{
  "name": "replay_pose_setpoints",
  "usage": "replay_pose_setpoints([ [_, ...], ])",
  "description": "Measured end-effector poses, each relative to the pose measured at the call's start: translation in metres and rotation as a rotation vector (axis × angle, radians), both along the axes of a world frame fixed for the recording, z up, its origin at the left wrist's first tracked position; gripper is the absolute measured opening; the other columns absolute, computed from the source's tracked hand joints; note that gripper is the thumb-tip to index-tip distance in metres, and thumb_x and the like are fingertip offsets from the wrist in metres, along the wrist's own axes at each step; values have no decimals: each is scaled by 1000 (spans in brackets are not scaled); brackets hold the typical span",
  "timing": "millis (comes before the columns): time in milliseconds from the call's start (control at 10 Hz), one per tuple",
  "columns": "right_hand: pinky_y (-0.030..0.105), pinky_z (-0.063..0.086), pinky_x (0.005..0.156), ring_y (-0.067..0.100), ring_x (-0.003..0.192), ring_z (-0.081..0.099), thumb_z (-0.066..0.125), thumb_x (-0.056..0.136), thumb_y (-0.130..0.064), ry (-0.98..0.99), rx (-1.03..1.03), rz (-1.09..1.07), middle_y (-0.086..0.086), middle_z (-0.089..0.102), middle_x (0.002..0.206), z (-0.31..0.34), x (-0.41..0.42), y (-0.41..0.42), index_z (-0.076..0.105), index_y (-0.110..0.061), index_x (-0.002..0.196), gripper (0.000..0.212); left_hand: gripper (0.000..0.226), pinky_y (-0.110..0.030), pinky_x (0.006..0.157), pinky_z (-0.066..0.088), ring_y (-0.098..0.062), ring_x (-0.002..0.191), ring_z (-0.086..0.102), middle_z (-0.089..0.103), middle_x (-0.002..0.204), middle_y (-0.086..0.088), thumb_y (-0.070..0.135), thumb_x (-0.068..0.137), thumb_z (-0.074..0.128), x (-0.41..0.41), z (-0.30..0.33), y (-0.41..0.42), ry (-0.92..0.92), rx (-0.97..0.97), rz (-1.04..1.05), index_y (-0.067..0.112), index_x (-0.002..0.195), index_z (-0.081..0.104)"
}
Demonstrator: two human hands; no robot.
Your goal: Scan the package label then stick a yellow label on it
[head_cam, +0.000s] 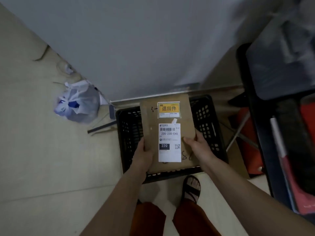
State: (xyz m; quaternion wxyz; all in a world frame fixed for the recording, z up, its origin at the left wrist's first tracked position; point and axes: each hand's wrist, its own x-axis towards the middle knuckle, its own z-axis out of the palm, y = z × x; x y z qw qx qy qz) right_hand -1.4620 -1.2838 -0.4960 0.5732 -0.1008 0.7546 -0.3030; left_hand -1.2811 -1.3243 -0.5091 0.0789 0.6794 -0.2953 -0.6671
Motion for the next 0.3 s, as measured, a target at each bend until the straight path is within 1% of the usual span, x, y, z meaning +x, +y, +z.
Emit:
replay_pose_setpoints([
  [100, 37, 44, 100, 16, 114, 53, 66, 80, -30, 31, 17, 13, -6, 55, 127, -34, 4, 3, 44, -34, 134, 58, 63, -30, 92, 47, -22, 120, 54, 50, 140, 1, 6, 93, 50, -3, -31, 4, -57, 3, -31, 28, 148, 27],
  [200, 36, 37, 106, 19, 128, 45, 71, 76, -33, 18, 83, 45, -4, 46, 138, -45, 11, 8, 42, -33, 137, 68, 65, -27, 93, 39, -20, 119, 51, 51, 138, 1, 11, 93, 55, 1, -36, 7, -180, -30, -55, 26, 149, 24],
  [300, 32, 34, 106, 20, 131, 40, 61, 90, -23, -20, 86, 129, -1, 38, 146, -25, 18, 12, 38, -37, 138, 54, 66, -28, 92, 40, -23, 119, 51, 48, 142, -4, 12, 95, 52, 8, -17, 12, -231, -36, -83, 26, 151, 18],
])
